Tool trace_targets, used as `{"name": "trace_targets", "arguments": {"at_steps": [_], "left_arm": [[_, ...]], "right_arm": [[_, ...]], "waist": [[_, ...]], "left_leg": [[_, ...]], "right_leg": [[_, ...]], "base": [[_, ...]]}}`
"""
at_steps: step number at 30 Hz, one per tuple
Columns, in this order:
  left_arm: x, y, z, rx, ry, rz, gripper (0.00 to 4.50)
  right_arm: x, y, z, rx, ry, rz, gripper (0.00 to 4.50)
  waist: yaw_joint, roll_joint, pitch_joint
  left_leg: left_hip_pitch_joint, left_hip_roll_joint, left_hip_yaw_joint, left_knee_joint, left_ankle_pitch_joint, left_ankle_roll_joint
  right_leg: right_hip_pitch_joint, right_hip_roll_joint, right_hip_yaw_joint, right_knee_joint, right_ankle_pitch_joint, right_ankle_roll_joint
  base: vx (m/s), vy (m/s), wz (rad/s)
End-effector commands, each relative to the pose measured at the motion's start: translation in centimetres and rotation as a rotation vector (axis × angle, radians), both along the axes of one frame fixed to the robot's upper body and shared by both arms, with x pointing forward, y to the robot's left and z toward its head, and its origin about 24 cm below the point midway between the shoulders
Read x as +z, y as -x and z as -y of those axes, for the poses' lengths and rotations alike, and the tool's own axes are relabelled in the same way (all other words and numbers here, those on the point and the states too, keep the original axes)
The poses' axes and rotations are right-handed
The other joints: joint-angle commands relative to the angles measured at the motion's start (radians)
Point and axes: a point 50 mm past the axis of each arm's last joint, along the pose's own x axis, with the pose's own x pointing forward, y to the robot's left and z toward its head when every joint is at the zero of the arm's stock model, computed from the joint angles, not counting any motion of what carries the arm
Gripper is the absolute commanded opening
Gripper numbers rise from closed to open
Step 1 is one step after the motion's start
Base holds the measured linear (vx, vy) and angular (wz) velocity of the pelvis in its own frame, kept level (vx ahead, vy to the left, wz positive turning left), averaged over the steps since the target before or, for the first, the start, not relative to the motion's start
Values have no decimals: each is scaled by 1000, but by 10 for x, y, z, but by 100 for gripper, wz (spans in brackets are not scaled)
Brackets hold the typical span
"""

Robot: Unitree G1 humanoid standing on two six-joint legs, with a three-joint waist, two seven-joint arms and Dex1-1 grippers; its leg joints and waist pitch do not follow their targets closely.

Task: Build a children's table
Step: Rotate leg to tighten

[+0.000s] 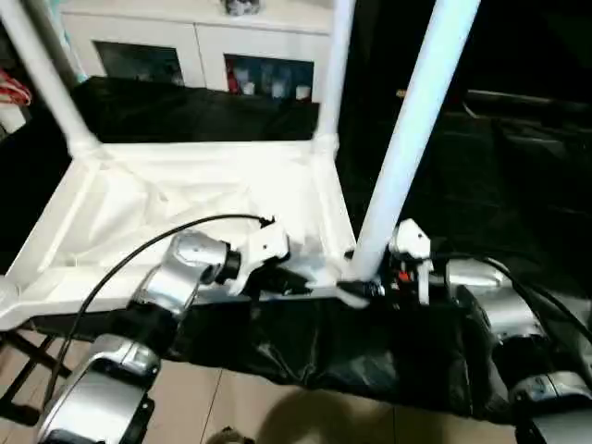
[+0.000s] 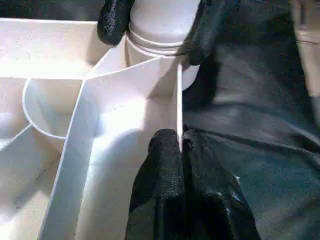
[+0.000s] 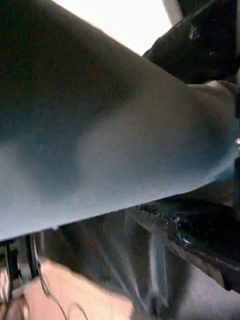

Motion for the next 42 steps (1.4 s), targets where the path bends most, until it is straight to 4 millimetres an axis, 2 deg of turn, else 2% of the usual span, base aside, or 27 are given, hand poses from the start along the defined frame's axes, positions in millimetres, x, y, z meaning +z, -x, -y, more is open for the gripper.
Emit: {"name": "trace_targets", "arguments": {"at_steps": [1,7,14,16,17,21,25,27,28,30,35,36,42], "left_arm": [[12,-1,10,-39,54,36,0],[12,-1,10,-46,58,19,0],[12,-2,13,-10,76,27,0],[12,-7,18,48,90,47,0],[13,-11,23,109,102,67,0],[13,-18,36,210,120,104,0],[14,-21,50,264,143,121,0],[14,-24,65,323,146,155,0],[15,-25,69,346,148,167,0],[16,-26,74,379,152,182,0],[16,-25,84,403,161,214,0],[17,-24,86,402,166,221,0],[14,-20,82,350,172,204,0]], "right_arm": [[-6,12,-16,148,14,-51,263],[-9,21,-22,189,11,-76,262],[-12,22,-25,157,-11,-93,262],[-13,17,-28,56,-35,-91,262],[-15,10,-31,-58,-52,-68,262],[-22,-4,-35,-307,-63,-46,261],[-28,-13,-41,-487,-65,-67,261],[-34,-22,-51,-677,-49,-90,261],[-35,-24,-54,-724,-44,-91,261],[-36,-26,-59,-780,-53,-99,261],[-35,-29,-70,-835,-78,-84,261],[-34,-30,-72,-844,-104,-96,317],[-29,-30,-69,-776,-133,-87,379]], "waist": [[0,-10,-60],[4,-11,-61],[6,-11,-60],[6,-10,-59],[5,-10,-59],[-13,-12,-57],[-26,-13,-60],[-32,-10,-58],[-35,-7,-59],[-35,-5,-60],[-33,-7,-62],[-31,-6,-62],[-34,-3,-61]], "left_leg": [[19,72,-27,-72,-238,58],[18,70,-27,-71,-219,59],[18,70,-28,-72,-228,51],[18,69,-28,-72,-229,48],[18,70,-30,-73,-230,44],[21,65,-35,-77,-260,14],[20,62,-34,-75,-250,19],[19,61,-33,-76,-244,18],[21,62,-35,-77,-246,7],[23,61,-33,-76,-251,4],[17,58,-30,-74,-225,29],[18,58,-31,-74,-226,31],[20,61,-32,-78,-248,30]], "right_leg": [[43,-88,53,-73,-297,-218],[43,-87,52,-71,-276,-219],[43,-87,52,-74,-297,-209],[42,-88,53,-75,-306,-205],[42,-88,53,-75,-309,-205],[39,-90,52,-85,-378,-184],[41,-89,54,-82,-338,-190],[39,-87,54,-84,-334,-190],[39,-87,53,-82,-334,-192],[40,-86,53,-83,-324,-192],[45,-86,55,-81,-272,-192],[44,-87,55,-81,-274,-192],[44,-85,55,-80,-268,-198]], "base": [[0,0,0],[0,0,0],[0,0,0],[0,0,0],[0,0,0],[0,0,0],[0,0,0],[0,0,0],[0,0,0],[0,0,0],[0,0,0],[0,0,0],[0,0,0]]}}
